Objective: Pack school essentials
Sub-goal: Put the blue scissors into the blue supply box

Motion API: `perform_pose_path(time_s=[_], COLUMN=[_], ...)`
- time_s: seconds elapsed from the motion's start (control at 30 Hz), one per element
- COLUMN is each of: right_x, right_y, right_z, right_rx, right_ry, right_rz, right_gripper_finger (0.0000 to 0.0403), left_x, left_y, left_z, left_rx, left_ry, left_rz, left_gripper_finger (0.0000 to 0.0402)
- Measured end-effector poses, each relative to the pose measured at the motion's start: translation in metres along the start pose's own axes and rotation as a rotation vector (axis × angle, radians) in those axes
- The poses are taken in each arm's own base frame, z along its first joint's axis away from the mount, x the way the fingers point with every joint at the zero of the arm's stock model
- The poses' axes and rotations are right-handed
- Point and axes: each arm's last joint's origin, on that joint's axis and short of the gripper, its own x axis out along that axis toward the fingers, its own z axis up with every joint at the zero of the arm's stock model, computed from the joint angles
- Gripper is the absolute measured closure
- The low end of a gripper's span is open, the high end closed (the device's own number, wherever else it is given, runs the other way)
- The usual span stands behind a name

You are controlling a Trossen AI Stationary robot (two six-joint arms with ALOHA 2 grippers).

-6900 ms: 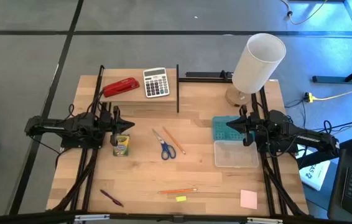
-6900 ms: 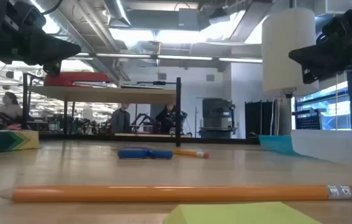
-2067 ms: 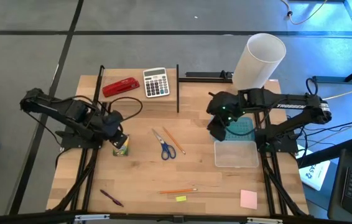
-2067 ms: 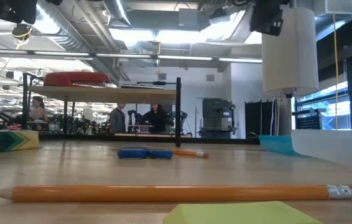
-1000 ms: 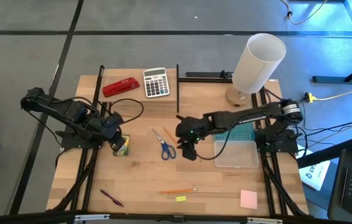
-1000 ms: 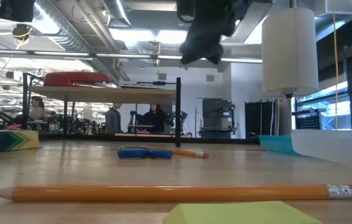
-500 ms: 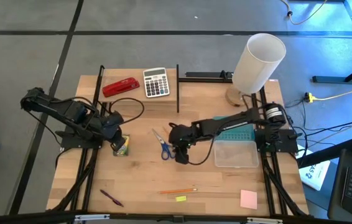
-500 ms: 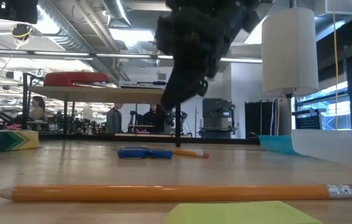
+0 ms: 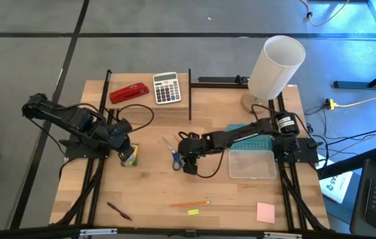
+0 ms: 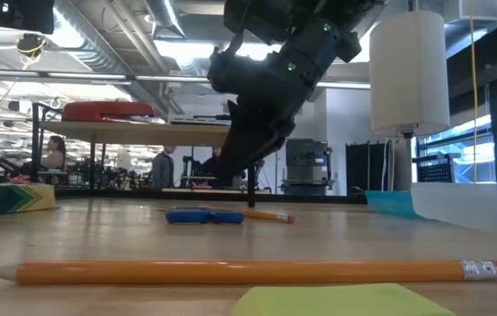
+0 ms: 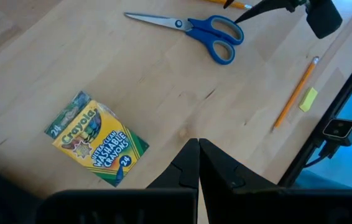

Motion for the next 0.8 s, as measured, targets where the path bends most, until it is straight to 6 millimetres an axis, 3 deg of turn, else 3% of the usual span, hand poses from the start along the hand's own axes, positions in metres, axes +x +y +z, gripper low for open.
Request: perform_pose_path(time_s=[0.47, 0.8], right_x=[0.003, 0.027], right_y=[-0.001, -0.002], right_z=[-0.001, -0.014], right_rx=[0.031, 0.031], right_ry=[0.006, 0.054], right_rz=[-0.003, -0.014], right_gripper_finger=[0.0281, 0.0281], left_x=[0.000, 0.000], left_y=[0.000, -0.001], left_z=[0.000, 0.000], left_rx=[0.000, 0.007], left_ry=[-0.002, -0.006], left_rz=[0.001, -0.007], left_gripper_finger=[0.0401, 0.0401])
